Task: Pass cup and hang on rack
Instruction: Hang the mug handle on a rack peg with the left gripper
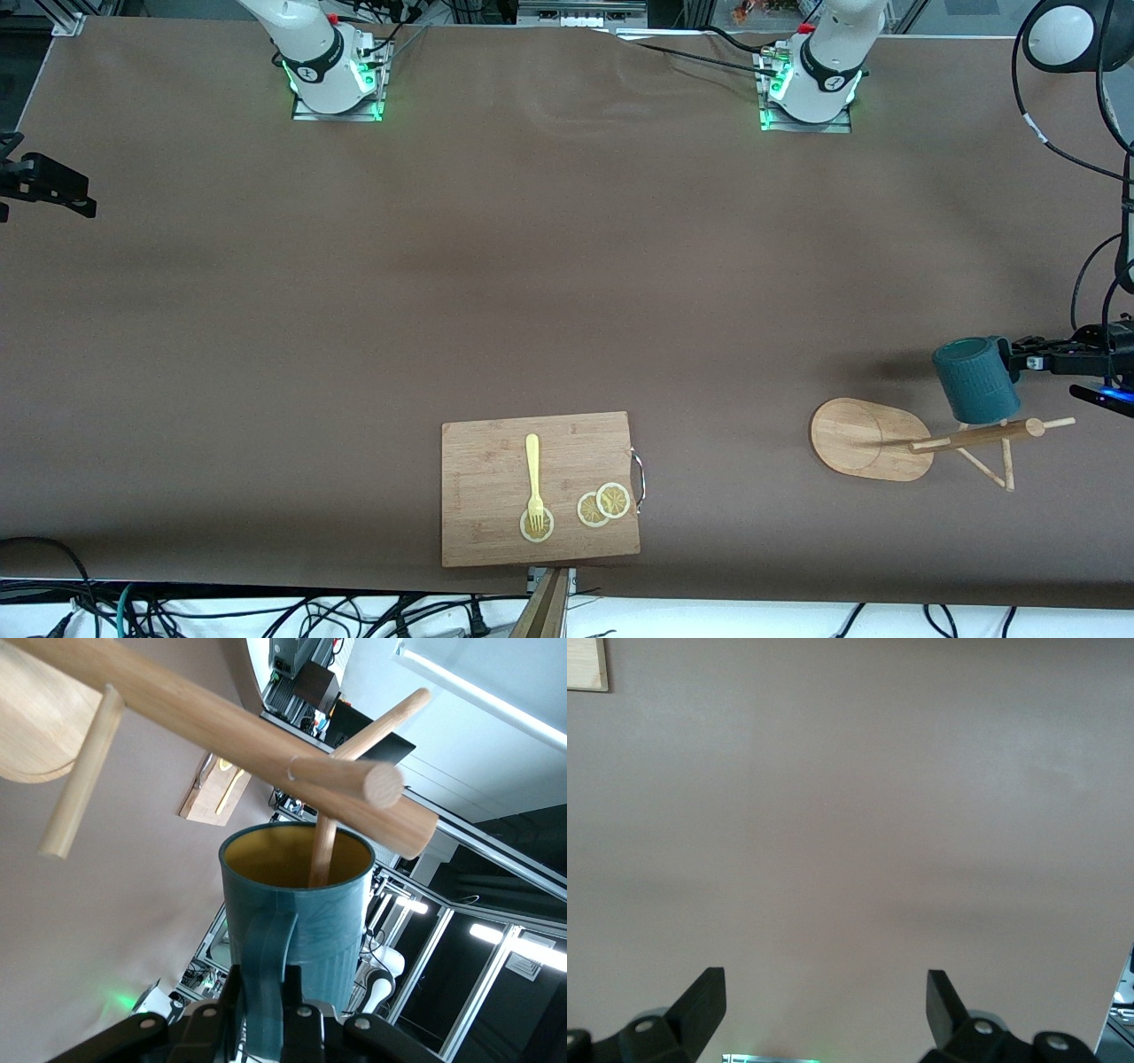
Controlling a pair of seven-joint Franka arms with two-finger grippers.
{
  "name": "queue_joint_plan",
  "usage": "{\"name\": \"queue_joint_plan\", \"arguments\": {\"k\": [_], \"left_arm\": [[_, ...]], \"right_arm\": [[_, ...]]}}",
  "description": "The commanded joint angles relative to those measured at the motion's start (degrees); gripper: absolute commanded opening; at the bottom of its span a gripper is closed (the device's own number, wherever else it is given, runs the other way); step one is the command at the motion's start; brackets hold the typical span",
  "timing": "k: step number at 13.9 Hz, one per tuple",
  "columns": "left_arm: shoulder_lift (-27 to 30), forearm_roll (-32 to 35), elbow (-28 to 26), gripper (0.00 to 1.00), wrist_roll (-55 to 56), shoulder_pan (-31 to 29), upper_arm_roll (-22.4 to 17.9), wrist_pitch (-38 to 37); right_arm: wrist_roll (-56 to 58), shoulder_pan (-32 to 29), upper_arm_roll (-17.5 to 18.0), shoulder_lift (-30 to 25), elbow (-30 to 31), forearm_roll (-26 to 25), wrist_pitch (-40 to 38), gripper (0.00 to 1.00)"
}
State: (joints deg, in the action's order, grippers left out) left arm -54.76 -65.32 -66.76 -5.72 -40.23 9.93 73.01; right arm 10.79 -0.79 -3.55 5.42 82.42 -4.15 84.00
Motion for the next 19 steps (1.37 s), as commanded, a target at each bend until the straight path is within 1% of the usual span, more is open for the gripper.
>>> {"name": "queue_joint_plan", "arguments": {"k": [1,2,3,4,5,7,10,11,12,14,15,17,19], "left_arm": [[-3.51,-0.94,4.44,0.0,0.98,0.33,-0.09,-0.32],[-3.69,-0.94,4.62,0.0,1.07,0.33,-0.35,-0.24],[-4.04,-0.94,4.62,0.09,0.98,0.24,-0.44,-0.24],[-4.47,-0.86,4.62,0.43,0.98,0.15,-0.44,-0.24],[-4.39,-0.51,4.62,0.99,0.28,0.07,-0.52,-0.24],[-4.04,-0.07,5.49,1.0,-0.51,0.33,-2.62,-0.93],[-2.9,8.17,10.23,1.0,-0.6,0.51,-2.29,-3.3],[-2.29,12.2,11.46,1.0,-0.69,0.94,-2.28,-5.49],[-0.37,16.94,12.34,1.0,-0.87,1.55,-2.28,-7.69],[3.24,25.29,12.44,1.0,-1.04,3.22,-2.11,-10.86],[5.17,30.73,12.53,1.0,-1.13,5.14,-2.11,-11.39],[10.88,44.95,12.18,1.0,-1.31,10.84,-1.84,-11.4],[13.88,54.73,12.0,1.0,-1.31,15.86,-1.93,-11.31]], "right_arm": [[-0.07,-0.79,0.3,0.2,-0.68,0.99,-0.07,1.0],[-0.15,-0.71,0.3,0.2,-0.68,0.99,-0.07,1.0],[-0.24,-0.71,0.39,0.2,-0.68,0.99,-0.07,1.0],[-0.15,-0.71,0.3,0.2,-0.68,0.99,-0.07,1.0],[-0.15,-0.71,0.3,0.2,-0.68,0.99,-0.07,1.0],[-0.15,-0.62,0.39,0.2,-0.68,0.99,-0.15,1.0],[-0.07,-0.7,0.3,0.2,-0.77,0.99,-0.07,1.0],[-0.07,-0.88,0.21,0.29,-0.85,0.99,-0.07,1.0],[0.02,-0.97,0.21,0.29,-1.12,0.99,-0.07,1.0],[-0.07,-0.97,0.21,0.29,-1.12,0.99,-0.07,1.0],[-0.15,-0.97,0.21,0.29,-1.12,0.99,-0.07,1.0],[-0.76,-1.06,0.21,0.29,-1.21,1.08,-0.07,1.0],[-3.05,-1.06,0.21,0.29,-1.12,1.34,-0.15,1.0]]}}
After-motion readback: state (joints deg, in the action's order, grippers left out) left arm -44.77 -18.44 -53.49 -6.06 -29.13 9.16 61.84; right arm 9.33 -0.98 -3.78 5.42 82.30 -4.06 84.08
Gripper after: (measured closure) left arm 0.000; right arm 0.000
